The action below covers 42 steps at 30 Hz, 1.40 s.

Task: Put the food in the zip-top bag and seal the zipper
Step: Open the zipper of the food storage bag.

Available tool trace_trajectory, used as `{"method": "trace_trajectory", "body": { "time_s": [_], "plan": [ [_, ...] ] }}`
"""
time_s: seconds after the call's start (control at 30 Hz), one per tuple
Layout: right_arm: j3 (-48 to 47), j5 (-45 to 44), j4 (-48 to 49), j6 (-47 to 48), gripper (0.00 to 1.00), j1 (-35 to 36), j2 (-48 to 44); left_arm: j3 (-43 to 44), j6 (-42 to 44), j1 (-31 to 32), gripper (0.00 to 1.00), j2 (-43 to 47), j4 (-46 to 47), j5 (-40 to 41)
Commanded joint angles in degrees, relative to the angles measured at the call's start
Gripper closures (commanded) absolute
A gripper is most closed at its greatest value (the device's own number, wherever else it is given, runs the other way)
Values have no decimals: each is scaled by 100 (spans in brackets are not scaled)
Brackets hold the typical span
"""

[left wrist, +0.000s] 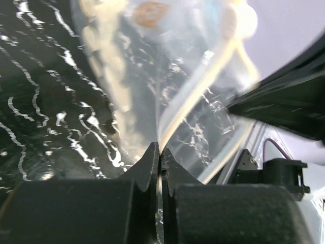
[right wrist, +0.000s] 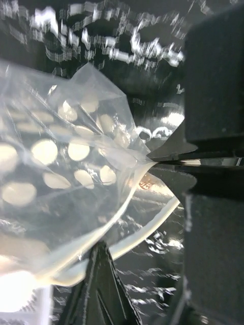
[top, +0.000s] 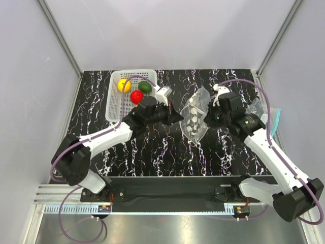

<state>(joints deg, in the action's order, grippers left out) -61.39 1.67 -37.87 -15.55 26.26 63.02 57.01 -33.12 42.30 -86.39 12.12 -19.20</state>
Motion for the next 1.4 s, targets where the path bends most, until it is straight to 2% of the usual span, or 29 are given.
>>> {"method": "trace_trajectory", "body": {
  "time_s": [0.0, 0.13, 0.3, 0.4, 0.53, 0.67, 0.77, 0.87, 0.9, 0.93, 1.0, 1.03, 1.17, 1.23, 1.33, 1.37],
  "plan": [
    [-706, -1186, -712, -18, 93, 98, 183, 362, 34, -91, 100, -150, -147, -23],
    [-1076, -1520, -977, -18, 92, 186, 412, 679, 52, -82, 100, -527, -306, -233],
    [-1848, -2108, -1722, -97, 97, 230, 921, 1013, 17, -91, 99, -651, -465, -347],
    [-2323, -3299, -2487, -316, 99, 257, 1282, 1136, 8, -82, 99, -651, -596, -347],
    [-2659, -4279, -3050, -615, 100, 248, 1493, 1435, 122, -91, 99, -651, -974, -295],
    [-2817, -4281, -2885, -467, 100, 248, 1476, 1909, 122, -100, 99, -896, -1194, -470],
    [-2800, -3693, -2525, -238, 98, 248, 1415, 2261, 35, -91, 96, -1169, -1203, -760],
    [-2852, -3122, -2383, -203, 98, 248, 1440, 2498, 78, -100, 85, -1231, -1475, -840],
    [-3001, -2938, -2418, -194, 99, 257, 1484, 2525, 113, -91, 78, -1205, -1528, -814],
    [-3089, -2884, -2540, -185, 99, 257, 1528, 2551, 148, -99, 62, -1135, -1581, -813],
    [-3379, -2778, -2699, -159, 100, 248, 1730, 2735, 315, -108, 48, -1047, -1896, -804],
    [-3467, -2769, -2865, -159, 100, 248, 1792, 2806, 376, -126, 36, -951, -2028, -813],
    [-3600, -2646, -2928, -176, 100, 248, 2012, 2746, 692, -406, 16, -433, -2485, -717],
    [-3556, -2549, -2876, -176, 100, 248, 2038, 2588, 693, -626, 11, -72, -2574, -620],
    [-3468, -2453, -2779, -150, 100, 248, 2047, 2499, 763, -1267, 4, 122, -3196, -568],
    [-3416, -2435, -2770, -150, 100, 248, 2047, 2481, 972, -1556, 2, 157, -3564, -271]
  ]
}}
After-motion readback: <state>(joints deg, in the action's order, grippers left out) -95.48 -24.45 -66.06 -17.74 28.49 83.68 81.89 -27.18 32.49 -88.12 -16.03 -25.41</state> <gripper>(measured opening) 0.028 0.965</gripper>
